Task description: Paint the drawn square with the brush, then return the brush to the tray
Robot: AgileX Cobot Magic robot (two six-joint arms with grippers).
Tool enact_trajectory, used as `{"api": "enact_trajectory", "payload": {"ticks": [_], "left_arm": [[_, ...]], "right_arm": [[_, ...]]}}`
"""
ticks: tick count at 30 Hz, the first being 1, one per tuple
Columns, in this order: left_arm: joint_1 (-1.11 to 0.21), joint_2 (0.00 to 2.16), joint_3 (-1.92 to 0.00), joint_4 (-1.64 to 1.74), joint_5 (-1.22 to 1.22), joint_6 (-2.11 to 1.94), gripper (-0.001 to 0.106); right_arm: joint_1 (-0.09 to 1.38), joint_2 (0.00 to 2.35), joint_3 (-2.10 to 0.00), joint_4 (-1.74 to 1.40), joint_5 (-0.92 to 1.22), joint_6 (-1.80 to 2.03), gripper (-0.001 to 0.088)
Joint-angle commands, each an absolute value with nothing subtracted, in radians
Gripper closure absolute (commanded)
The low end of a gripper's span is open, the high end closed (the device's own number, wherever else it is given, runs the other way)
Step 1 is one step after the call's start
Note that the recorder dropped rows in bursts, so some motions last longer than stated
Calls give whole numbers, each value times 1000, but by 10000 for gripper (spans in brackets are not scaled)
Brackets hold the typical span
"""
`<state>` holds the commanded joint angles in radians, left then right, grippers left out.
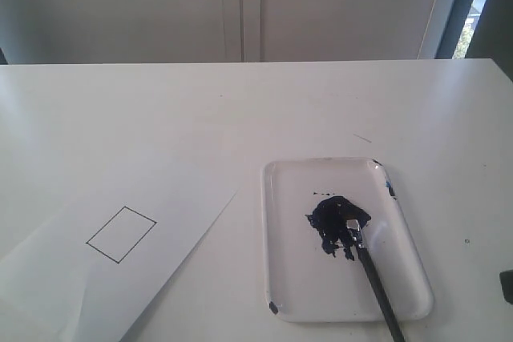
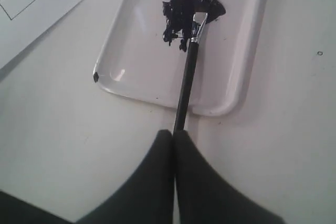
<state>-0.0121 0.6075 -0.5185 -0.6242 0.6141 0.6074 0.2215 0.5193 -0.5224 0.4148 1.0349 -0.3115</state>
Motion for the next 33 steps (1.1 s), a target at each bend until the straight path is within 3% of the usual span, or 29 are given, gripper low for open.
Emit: {"api": "enact_trajectory", "payload": {"ticks": [28, 33], "left_arm": [[-12, 607, -518, -624, 614, 607, 1053], [-12, 607, -518, -624, 614, 607, 1053]], "right_arm": [[221, 858, -463, 566, 1046, -318, 868], [279, 898, -463, 541, 1000, -301, 868]]}}
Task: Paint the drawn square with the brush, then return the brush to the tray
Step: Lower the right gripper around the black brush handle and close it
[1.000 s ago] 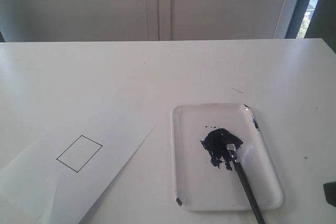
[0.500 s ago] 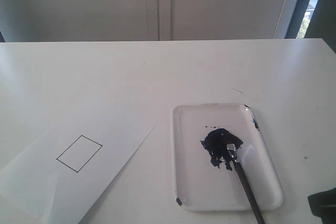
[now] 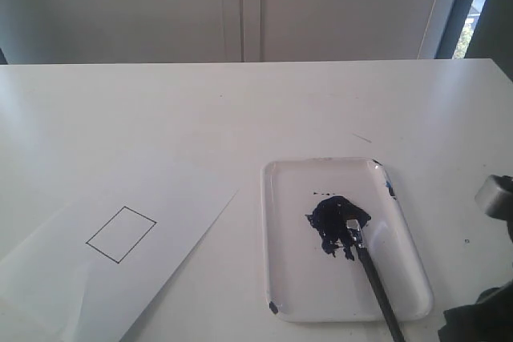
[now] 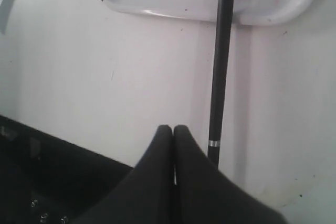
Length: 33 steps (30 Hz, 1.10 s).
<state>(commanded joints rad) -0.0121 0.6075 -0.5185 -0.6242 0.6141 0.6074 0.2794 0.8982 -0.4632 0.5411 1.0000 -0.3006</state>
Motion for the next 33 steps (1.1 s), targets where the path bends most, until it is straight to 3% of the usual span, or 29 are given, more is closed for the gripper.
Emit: {"api": "enact_trajectory", "payload": {"ticks": [7, 11, 15, 24, 33], "left_arm": [[-12, 607, -518, -624, 618, 606, 1053], [-12, 607, -518, -624, 622, 606, 1053], [-12, 607, -518, -628, 622, 606, 1053], [-12, 607, -518, -628, 622, 606, 1053], [-12, 607, -518, -628, 622, 606, 1053]], "right_arm": [[525, 979, -463, 341, 872, -33, 868], [731, 1005, -463, 60, 804, 266, 868], [868, 1048, -463, -83, 834, 453, 868], [927, 1235, -463, -60, 695, 504, 857], [927, 1252, -463, -60, 684, 534, 558]]}}
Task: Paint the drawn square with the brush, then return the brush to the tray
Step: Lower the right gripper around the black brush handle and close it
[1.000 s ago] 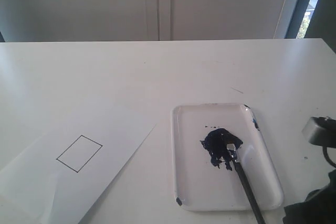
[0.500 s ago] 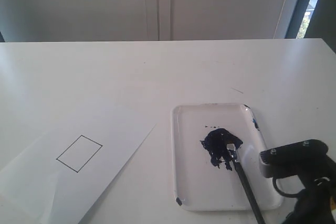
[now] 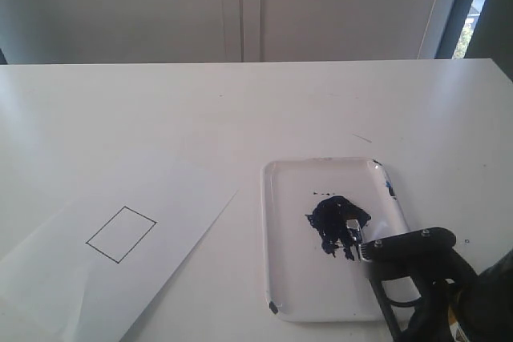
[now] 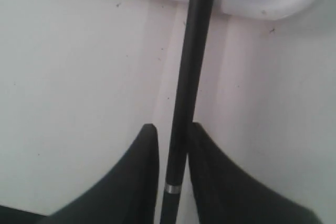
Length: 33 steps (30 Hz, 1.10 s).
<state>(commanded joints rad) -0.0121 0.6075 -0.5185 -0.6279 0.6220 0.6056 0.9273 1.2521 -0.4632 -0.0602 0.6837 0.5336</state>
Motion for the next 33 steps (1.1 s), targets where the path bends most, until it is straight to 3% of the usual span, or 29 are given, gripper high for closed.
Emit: {"api": "enact_trajectory", "payload": {"ticks": [4, 33], "left_arm": [[-12, 607, -518, -628, 622, 606, 1053], [-12, 607, -518, -628, 622, 606, 1053]], "right_arm": [[927, 1252, -463, -60, 694, 543, 506], [927, 1372, -425, -272, 433, 855, 507]]}}
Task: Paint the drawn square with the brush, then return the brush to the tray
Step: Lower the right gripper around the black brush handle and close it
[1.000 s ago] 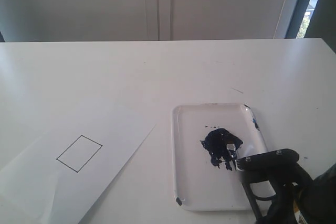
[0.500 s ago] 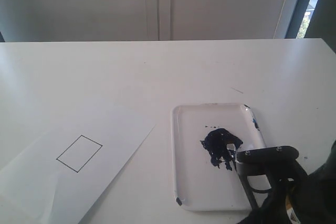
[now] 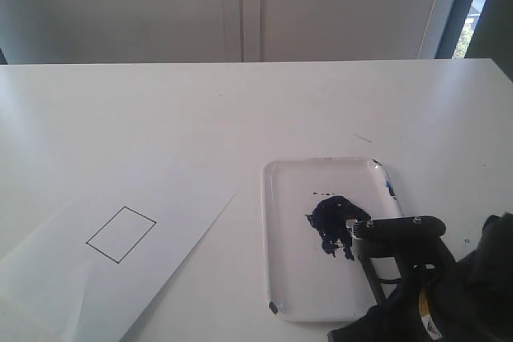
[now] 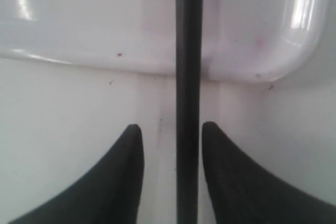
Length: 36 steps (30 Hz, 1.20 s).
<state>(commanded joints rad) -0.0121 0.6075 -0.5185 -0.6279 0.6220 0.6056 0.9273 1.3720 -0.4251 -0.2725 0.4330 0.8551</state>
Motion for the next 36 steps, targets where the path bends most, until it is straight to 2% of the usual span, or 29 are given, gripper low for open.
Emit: {"api": "enact_trajectory", "payload": {"ticks": [5, 17, 26, 32, 36], "left_arm": [[-12, 607, -518, -628, 622, 606, 1053], [-12, 607, -518, -628, 622, 606, 1053], [-12, 607, -518, -628, 622, 606, 1053], [-12, 607, -518, -628, 622, 606, 1053], [-12, 607, -518, -628, 622, 606, 1053]], "right_arm": [[927, 1372, -325, -352, 312, 975, 507], [958, 1358, -240, -663, 250, 1287, 509], [1148, 1323, -220, -1003, 422, 1753, 513], [1231, 1310, -220, -1070, 492, 1890, 515], [1238, 1310, -220, -1078, 483, 1887, 624]]}}
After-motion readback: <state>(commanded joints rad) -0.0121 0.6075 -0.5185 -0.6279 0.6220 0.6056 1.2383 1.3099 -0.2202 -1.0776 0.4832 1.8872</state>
